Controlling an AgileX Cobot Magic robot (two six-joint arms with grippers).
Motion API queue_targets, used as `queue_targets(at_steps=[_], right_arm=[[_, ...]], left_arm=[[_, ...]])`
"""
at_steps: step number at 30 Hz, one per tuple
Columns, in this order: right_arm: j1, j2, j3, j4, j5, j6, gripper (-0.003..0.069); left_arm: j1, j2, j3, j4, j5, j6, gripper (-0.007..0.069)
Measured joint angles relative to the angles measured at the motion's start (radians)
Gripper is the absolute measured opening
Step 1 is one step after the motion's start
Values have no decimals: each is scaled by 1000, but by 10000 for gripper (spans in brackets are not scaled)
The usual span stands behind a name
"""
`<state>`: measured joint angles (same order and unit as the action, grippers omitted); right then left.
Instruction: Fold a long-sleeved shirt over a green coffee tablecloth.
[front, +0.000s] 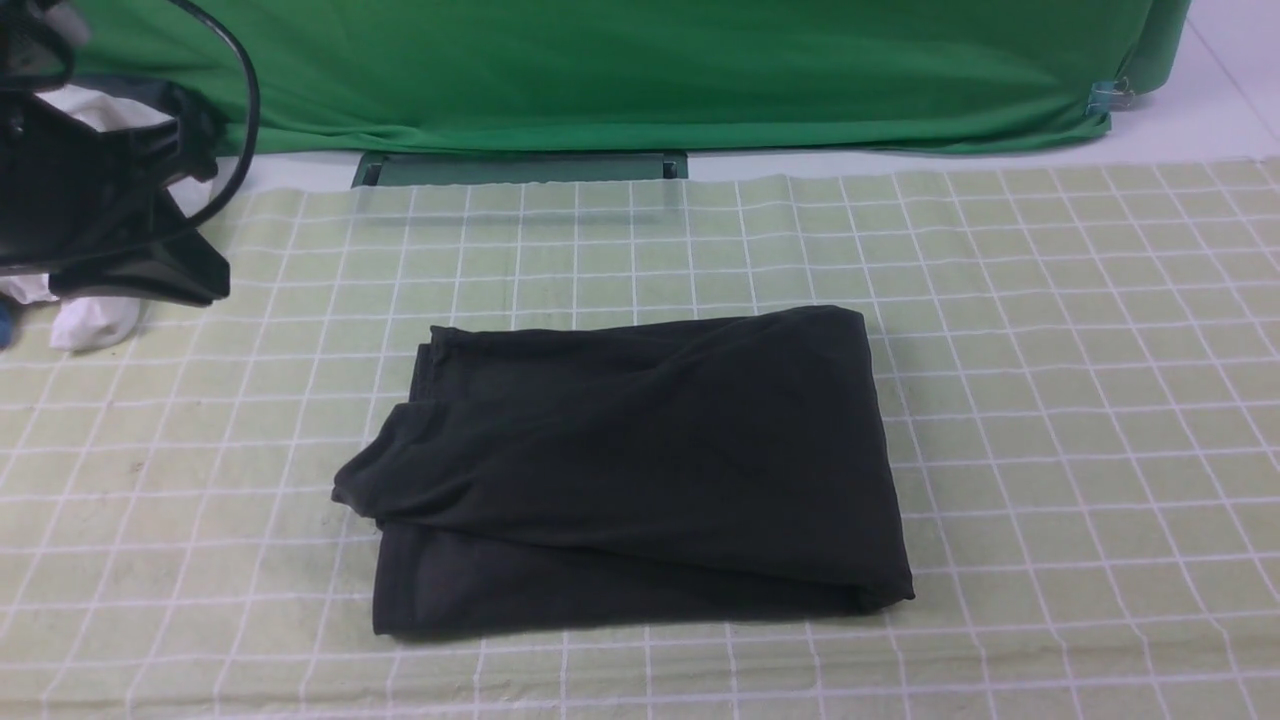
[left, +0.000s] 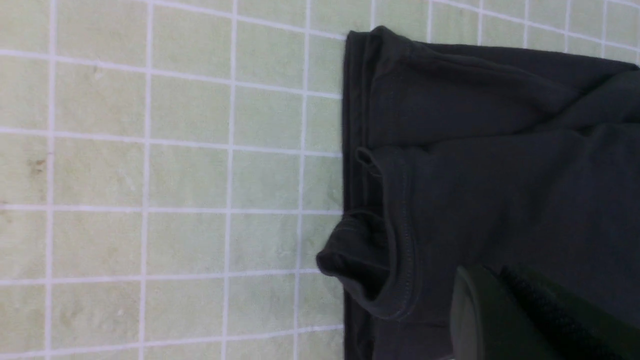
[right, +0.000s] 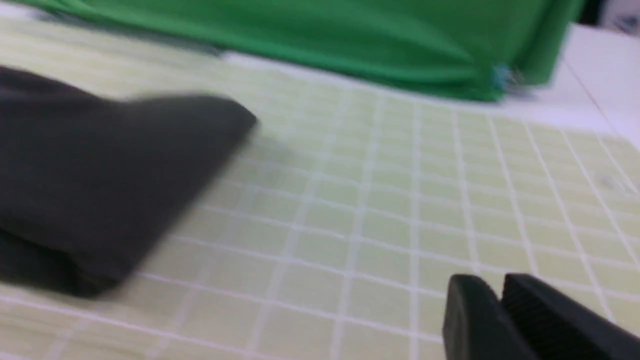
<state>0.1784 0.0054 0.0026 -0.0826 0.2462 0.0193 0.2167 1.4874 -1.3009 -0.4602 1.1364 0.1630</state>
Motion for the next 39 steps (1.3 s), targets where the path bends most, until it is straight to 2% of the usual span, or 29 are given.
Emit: queue_targets(at_steps=[5, 14, 23, 26, 30, 35, 38, 39], right_arm=[[-116, -5, 6, -10, -6, 0, 108], [-125, -5, 7, -10, -7, 0, 123], [-125, -5, 7, -10, -8, 0, 139], [-125, -5, 7, -10, -8, 0, 147], [-125, -5, 7, -10, -9, 0, 156], [-125, -5, 8, -10, -8, 0, 174], [-125, -5, 8, -10, -8, 0, 181], [-125, -5, 8, -10, -8, 0, 185]], left_arm=[[0, -1, 0, 16, 0, 19, 45], [0, -95, 0, 31, 31, 56, 46], [0, -381, 4, 69, -6, 114, 48], [0, -514, 62, 24, -34, 164, 48], [0, -734, 266, -108, -82, 289, 48], [0, -984, 513, -218, -102, 384, 50], [0, -1079, 606, -279, -162, 396, 50], [0, -1141, 663, -326, -248, 402, 55]])
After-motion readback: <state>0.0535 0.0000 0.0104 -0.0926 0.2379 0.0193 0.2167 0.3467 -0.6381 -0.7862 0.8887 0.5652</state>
